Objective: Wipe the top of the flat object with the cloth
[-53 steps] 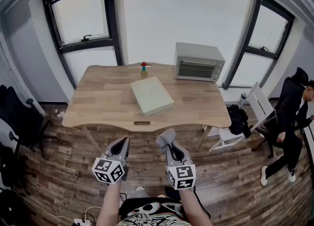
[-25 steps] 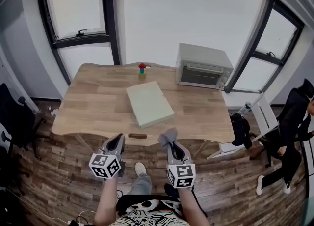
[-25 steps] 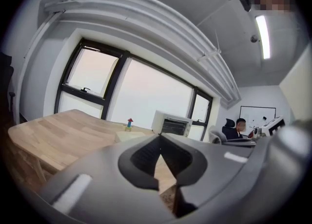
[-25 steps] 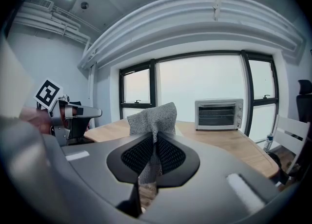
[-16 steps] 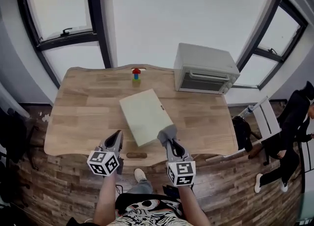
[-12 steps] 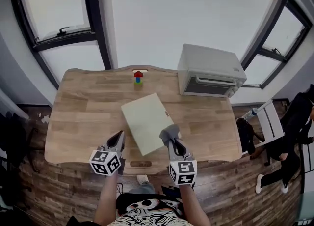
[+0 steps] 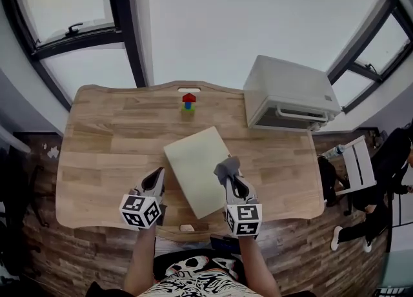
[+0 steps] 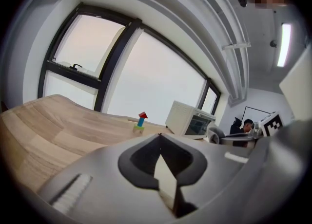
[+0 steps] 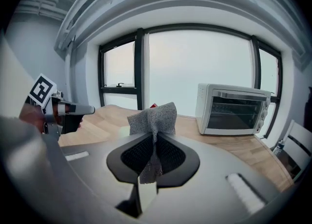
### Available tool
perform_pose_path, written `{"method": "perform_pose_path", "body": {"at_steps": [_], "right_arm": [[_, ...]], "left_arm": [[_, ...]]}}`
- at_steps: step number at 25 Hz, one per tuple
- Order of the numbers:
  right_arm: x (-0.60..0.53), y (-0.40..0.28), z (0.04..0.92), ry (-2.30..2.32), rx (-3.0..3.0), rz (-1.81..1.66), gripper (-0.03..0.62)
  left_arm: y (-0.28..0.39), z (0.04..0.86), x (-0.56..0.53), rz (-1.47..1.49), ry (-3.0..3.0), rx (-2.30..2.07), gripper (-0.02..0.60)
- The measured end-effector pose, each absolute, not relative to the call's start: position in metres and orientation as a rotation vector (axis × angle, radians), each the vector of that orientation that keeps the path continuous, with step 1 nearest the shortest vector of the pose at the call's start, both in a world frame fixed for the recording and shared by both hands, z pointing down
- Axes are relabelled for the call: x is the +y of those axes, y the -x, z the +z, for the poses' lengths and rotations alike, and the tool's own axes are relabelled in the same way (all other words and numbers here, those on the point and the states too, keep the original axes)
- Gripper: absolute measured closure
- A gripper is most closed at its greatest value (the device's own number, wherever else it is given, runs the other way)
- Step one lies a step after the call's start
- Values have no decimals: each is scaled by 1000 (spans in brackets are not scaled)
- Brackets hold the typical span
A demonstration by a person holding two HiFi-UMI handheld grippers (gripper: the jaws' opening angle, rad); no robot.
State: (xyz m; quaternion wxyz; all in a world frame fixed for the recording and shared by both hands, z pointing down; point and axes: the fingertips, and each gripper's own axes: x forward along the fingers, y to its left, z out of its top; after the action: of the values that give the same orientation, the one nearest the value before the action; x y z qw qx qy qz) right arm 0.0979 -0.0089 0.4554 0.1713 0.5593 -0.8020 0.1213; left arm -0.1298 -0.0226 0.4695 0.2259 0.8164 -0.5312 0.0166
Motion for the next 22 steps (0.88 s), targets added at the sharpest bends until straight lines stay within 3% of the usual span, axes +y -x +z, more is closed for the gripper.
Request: {"method": "perform_pose_path", "body": {"at_steps": [22], "right_arm": [[-58,-109,492,-1570,-2220,394,572]], "left_arm": [[131,514,-57,116,-2163,-1449,525]]}}
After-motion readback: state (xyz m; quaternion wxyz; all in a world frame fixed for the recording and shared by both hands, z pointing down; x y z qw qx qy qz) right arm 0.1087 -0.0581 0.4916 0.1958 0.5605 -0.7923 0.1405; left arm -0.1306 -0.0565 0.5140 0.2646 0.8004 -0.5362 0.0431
